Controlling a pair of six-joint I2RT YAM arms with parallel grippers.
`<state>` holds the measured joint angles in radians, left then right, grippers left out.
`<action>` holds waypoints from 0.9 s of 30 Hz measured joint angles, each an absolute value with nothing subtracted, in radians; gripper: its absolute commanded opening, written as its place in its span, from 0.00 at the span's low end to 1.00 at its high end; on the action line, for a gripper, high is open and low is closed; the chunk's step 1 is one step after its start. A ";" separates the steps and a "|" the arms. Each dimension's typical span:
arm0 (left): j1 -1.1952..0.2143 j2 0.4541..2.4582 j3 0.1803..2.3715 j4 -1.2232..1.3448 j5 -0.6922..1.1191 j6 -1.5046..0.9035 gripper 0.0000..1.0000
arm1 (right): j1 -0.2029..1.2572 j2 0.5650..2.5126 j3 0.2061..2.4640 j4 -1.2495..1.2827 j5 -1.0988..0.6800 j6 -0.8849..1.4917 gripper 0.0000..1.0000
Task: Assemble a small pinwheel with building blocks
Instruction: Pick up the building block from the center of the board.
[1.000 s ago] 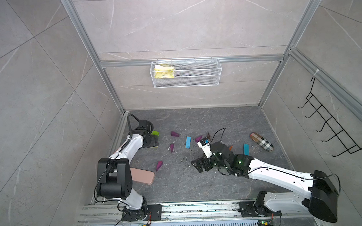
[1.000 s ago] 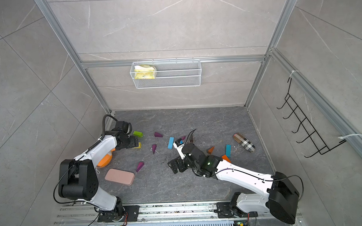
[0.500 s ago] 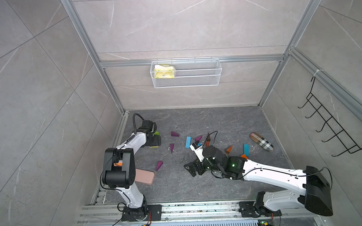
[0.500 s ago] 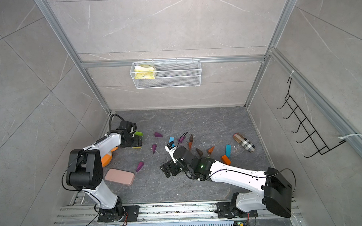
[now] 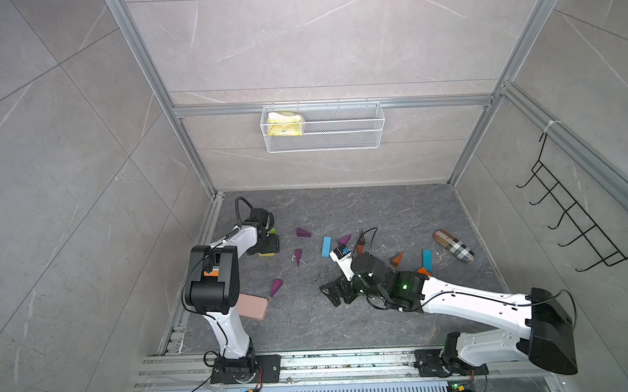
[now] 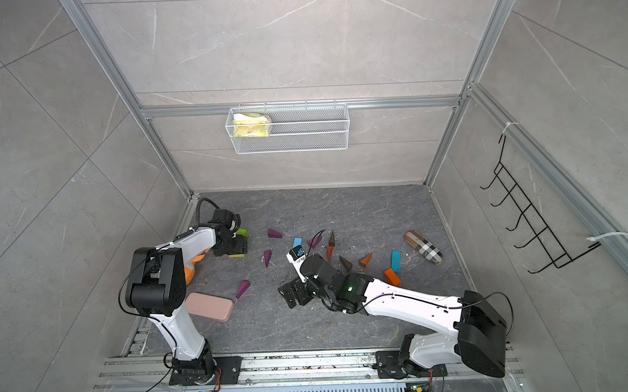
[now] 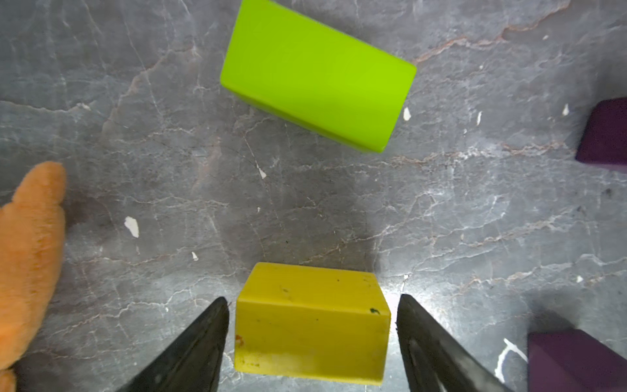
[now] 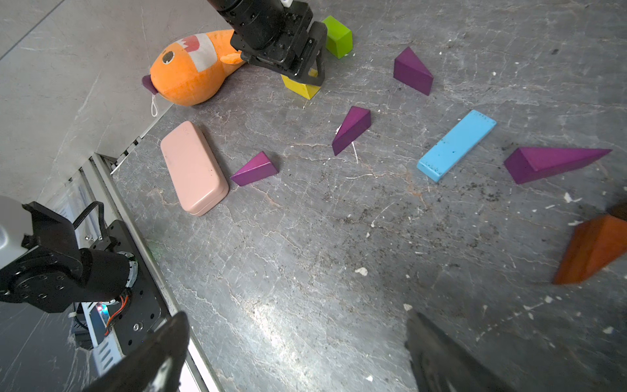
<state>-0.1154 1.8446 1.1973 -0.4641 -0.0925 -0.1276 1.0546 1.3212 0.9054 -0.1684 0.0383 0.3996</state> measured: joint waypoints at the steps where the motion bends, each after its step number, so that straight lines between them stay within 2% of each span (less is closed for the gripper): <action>1: -0.115 1.845 1.197 -0.464 -0.092 -0.128 0.71 | 1.055 1.322 0.908 -0.170 0.039 0.400 0.99; 11: -0.115 1.843 1.196 -0.462 -0.073 -0.139 0.56 | 1.058 1.323 0.918 -0.186 0.041 0.400 1.00; 16: -0.139 1.783 1.151 -0.468 -0.062 -0.200 0.54 | 1.062 1.298 0.909 -0.199 0.065 0.400 0.99; 19: -0.223 1.694 1.125 -0.511 -0.102 -0.258 0.54 | 1.062 1.243 0.873 -0.206 0.083 0.401 1.00; 27: -0.575 1.507 1.125 -0.700 -0.223 -0.480 0.53 | 1.062 1.158 0.780 -0.257 0.109 0.420 1.00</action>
